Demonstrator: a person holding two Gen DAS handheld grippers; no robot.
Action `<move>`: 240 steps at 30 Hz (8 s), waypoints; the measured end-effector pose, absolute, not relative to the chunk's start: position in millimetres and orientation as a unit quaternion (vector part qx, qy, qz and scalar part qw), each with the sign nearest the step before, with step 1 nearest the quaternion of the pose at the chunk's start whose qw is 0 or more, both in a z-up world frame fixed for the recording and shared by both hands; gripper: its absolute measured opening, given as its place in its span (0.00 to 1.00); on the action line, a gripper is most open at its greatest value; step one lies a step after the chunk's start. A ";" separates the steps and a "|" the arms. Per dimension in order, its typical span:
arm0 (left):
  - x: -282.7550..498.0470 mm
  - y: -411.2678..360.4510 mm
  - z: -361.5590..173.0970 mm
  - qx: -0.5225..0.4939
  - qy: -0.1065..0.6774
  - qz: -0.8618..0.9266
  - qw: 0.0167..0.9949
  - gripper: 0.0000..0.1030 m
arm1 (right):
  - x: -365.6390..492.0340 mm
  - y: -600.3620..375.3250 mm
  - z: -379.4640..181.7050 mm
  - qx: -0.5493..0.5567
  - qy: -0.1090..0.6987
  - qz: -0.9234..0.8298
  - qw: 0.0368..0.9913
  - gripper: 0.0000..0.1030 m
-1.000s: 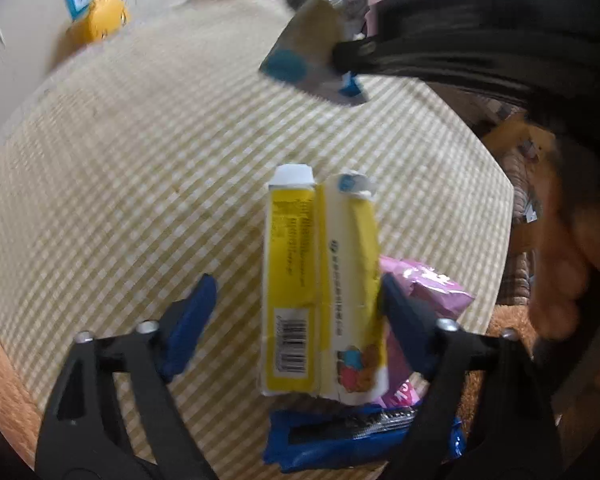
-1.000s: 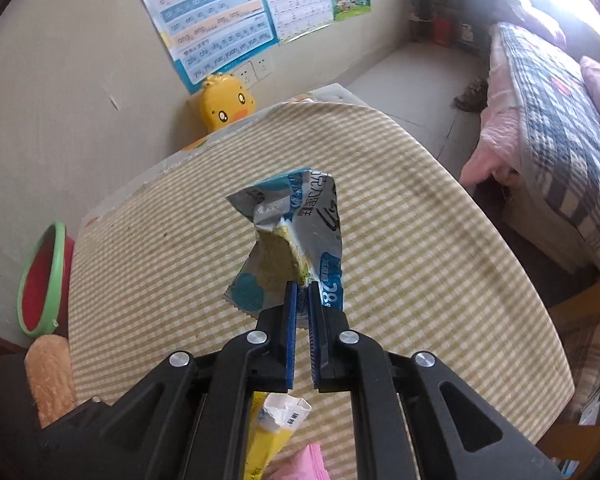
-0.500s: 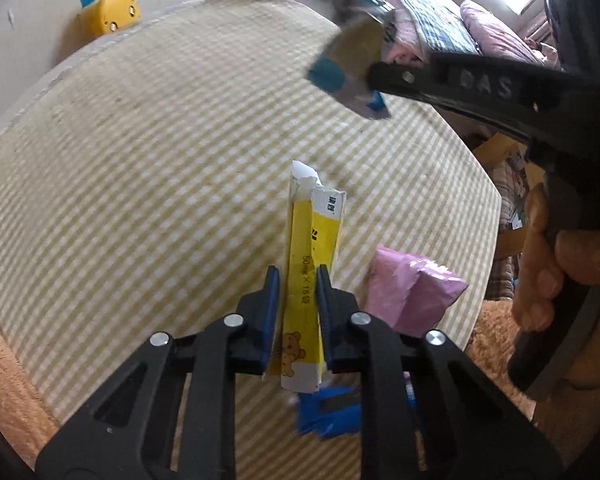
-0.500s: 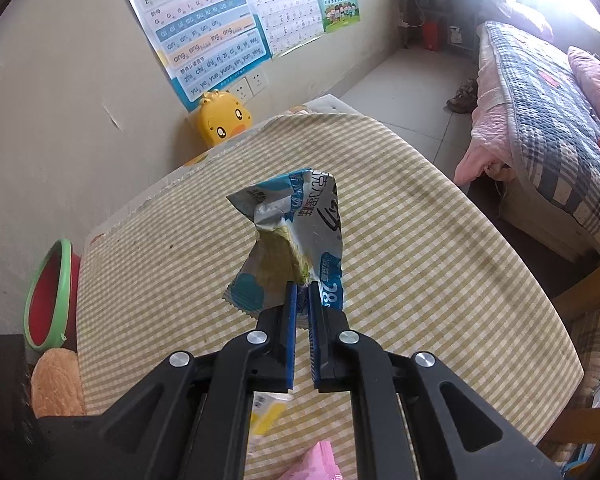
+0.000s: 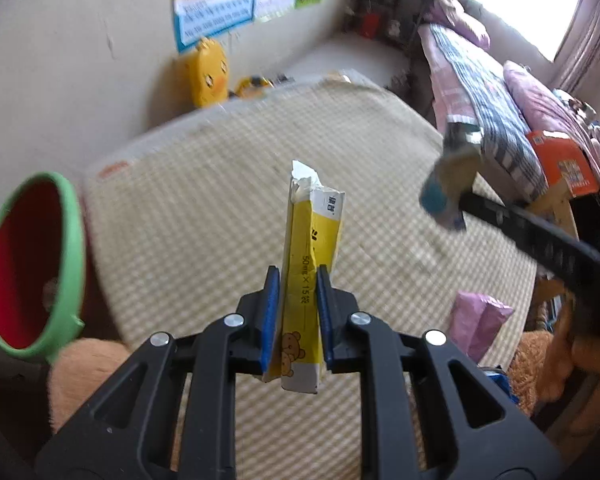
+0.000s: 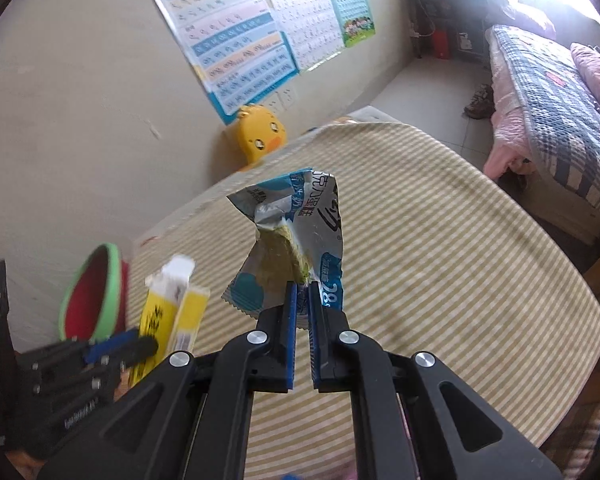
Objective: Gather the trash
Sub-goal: 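Carry the yellow box with the left tool while the right tool carries the wrapper to the bucket, then open the right tool over the bucket while the left tool releases the yellow box into it, then grasp the dark blue wrapper with the left tool while the right tool grasps the pink bag, then carry the dark blue wrapper with the left tool while the right tool carries the pink bag to the bucket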
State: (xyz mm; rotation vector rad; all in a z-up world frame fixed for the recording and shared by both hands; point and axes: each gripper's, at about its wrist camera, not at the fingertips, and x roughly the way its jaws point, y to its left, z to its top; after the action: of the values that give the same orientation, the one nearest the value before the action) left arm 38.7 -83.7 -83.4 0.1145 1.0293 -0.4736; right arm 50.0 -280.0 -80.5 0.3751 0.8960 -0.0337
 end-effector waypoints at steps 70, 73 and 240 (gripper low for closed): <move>109.2 186.8 -75.9 -0.036 0.429 0.032 0.902 0.18 | 166.2 7.0 -73.8 0.020 0.474 0.185 0.861 0.05; 113.3 190.5 -78.3 -0.038 0.431 0.035 0.901 0.18 | 173.2 12.5 -77.3 0.018 0.476 0.189 0.859 0.05; 28.9 -149.2 -122.6 0.082 0.514 -0.187 0.833 0.24 | -47.0 -295.7 -139.9 0.261 0.491 -0.041 0.830 0.17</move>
State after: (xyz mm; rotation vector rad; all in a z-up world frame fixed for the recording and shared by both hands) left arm 28.9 -149.2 -122.6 0.1747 1.0886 -0.3960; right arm -47.0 -295.7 -139.9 0.5548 1.0423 -0.0866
